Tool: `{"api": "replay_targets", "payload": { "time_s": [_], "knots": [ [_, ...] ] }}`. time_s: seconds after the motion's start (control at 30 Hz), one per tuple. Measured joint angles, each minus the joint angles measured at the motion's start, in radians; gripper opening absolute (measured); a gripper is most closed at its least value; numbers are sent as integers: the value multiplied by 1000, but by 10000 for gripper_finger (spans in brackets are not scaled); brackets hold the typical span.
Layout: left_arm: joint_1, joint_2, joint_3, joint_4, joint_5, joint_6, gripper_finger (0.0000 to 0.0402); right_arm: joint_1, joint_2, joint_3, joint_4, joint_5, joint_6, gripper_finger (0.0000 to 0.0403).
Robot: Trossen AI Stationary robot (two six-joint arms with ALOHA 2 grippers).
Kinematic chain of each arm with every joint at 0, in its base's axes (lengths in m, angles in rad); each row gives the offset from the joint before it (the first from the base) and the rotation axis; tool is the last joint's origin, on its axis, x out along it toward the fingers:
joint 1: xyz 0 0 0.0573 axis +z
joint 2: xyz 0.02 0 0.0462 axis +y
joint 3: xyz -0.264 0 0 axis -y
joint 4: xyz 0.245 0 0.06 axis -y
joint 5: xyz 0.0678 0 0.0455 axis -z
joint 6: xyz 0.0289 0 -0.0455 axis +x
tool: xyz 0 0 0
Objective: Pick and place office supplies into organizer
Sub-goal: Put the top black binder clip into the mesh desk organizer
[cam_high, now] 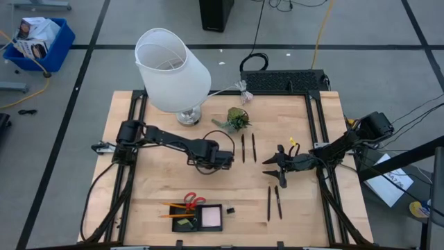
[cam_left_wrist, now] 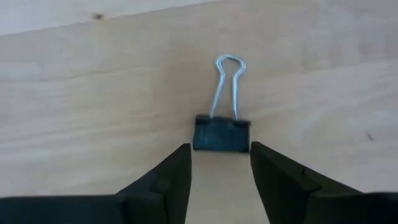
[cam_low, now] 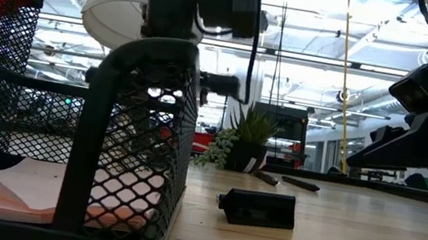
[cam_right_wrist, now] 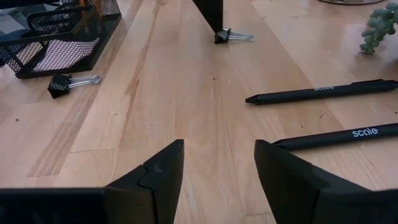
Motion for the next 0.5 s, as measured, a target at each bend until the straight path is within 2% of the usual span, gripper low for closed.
{"api": "replay_targets", "payload": {
  "time_s": [0.3, 0.4, 0.5],
  "knots": [
    [-35, -32, 1, 6, -8, -19, 108, 0, 0, 0, 0, 0, 0, 192],
    [-34, -32, 1, 13, -3, -5, 115, 0, 0, 0, 0, 0, 0, 192],
    [-21, -32, 1, 11, -11, 14, 151, 0, 0, 0, 0, 0, 0, 192]
  ]
}}
